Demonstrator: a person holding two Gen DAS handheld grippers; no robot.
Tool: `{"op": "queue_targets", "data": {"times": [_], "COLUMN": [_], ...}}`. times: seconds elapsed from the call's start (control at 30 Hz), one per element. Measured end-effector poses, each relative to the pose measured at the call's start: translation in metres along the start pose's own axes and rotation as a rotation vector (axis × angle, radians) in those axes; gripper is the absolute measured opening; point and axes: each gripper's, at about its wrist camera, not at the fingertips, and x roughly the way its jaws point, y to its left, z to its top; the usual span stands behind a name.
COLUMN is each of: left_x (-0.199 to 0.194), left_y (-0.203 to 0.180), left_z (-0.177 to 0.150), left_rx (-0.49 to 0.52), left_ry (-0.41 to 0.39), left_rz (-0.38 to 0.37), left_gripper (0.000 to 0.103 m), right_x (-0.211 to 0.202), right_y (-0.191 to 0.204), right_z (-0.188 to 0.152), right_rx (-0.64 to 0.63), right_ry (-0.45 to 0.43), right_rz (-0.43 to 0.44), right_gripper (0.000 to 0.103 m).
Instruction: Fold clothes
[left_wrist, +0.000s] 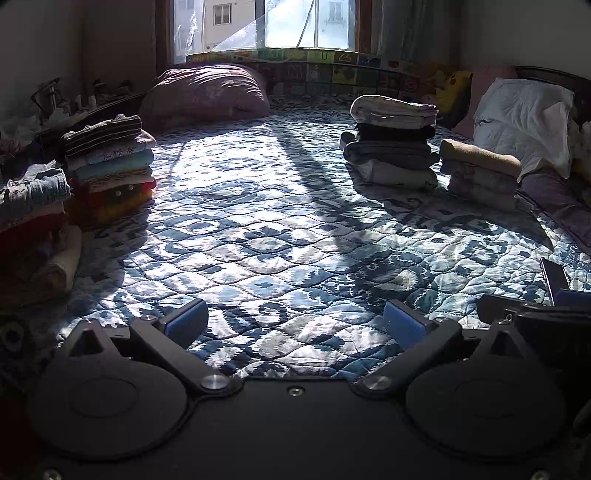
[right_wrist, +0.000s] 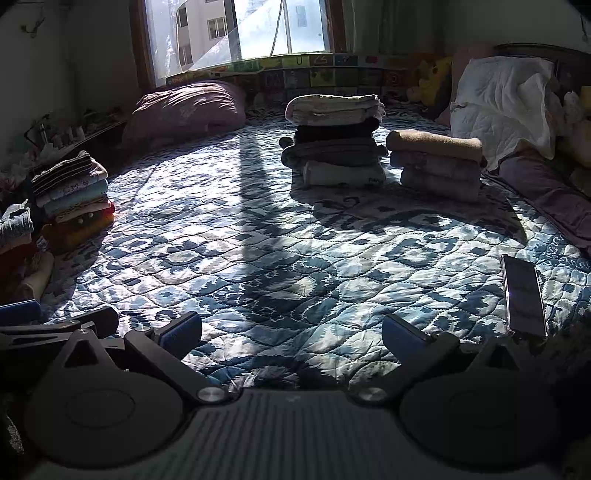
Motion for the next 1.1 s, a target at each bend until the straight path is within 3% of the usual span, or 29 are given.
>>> {"op": "queue_targets", "data": {"times": [0.13, 1.1], "left_x": [-0.003, -0.02], "left_y": [0.006, -0.009], "left_z": [0.0, -0.003], "left_rx": [-0.028, -0.015], "left_ry": [-0.013, -0.027], "left_rz": [-0.025, 0.002], "left_gripper": [0.102, 0.103], "right_x": [0.001, -0.024], "right_y": [0.001, -0.001], "right_z": [-0.001, 0.001], "right_rx": [0.002, -0.015], "right_ry": [-0.013, -0.042], "right_rz": [0.006, 0.007], "right_gripper": [0.103, 0.103]}}
